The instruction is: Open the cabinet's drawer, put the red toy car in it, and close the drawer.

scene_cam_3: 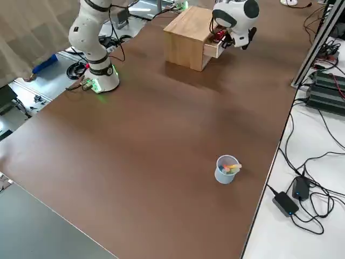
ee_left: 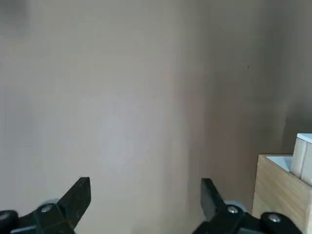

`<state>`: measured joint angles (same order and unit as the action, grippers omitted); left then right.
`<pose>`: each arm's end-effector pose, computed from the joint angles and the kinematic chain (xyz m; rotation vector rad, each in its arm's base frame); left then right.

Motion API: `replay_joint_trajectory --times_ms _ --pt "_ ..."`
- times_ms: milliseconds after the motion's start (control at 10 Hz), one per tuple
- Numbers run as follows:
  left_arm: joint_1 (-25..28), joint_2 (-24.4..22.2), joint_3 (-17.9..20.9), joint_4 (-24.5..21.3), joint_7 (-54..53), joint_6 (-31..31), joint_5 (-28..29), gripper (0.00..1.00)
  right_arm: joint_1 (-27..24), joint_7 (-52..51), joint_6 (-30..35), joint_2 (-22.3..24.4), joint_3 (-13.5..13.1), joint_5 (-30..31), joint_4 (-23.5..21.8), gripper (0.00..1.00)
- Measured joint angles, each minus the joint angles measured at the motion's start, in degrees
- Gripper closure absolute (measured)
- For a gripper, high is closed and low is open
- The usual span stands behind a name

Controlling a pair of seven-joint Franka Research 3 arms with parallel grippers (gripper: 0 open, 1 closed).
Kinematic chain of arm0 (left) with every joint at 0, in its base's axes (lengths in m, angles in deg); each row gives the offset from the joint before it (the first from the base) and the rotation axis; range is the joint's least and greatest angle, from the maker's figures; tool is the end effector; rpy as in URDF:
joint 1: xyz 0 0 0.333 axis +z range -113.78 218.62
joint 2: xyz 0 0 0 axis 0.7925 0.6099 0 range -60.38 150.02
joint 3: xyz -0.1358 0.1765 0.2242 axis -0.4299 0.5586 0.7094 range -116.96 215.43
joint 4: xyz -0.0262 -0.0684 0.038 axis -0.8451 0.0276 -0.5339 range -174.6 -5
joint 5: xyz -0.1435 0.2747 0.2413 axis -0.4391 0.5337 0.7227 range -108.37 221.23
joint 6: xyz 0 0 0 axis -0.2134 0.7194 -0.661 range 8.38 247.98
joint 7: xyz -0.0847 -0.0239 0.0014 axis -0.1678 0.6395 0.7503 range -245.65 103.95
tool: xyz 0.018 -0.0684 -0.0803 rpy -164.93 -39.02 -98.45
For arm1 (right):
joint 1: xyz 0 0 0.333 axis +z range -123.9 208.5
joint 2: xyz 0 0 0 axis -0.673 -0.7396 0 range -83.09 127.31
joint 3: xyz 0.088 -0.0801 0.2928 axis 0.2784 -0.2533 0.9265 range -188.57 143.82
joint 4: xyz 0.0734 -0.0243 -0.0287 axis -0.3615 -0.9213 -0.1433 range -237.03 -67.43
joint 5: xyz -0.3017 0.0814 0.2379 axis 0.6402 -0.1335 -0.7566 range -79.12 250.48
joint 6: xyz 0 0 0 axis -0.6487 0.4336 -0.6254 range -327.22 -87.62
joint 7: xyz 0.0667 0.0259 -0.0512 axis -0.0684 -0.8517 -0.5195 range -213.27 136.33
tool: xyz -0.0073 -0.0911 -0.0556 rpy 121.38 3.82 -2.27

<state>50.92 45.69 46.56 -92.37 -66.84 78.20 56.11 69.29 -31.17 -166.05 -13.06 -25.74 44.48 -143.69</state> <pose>0.5637 -0.0414 0.5899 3.1354 -0.0039 0.0015 0.6114 0.3352 0.3268 -2.5404 -0.0314 0.5293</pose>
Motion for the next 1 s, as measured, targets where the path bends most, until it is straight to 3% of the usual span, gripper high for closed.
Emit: replay_joint_trajectory --times_ms 1000 --pt "0.01 0.04 0.04 -0.13 0.36 0.0 0.0 0.0 0.01 0.01 5.38 -1.14 0.24 -0.4 -0.18 0.97"
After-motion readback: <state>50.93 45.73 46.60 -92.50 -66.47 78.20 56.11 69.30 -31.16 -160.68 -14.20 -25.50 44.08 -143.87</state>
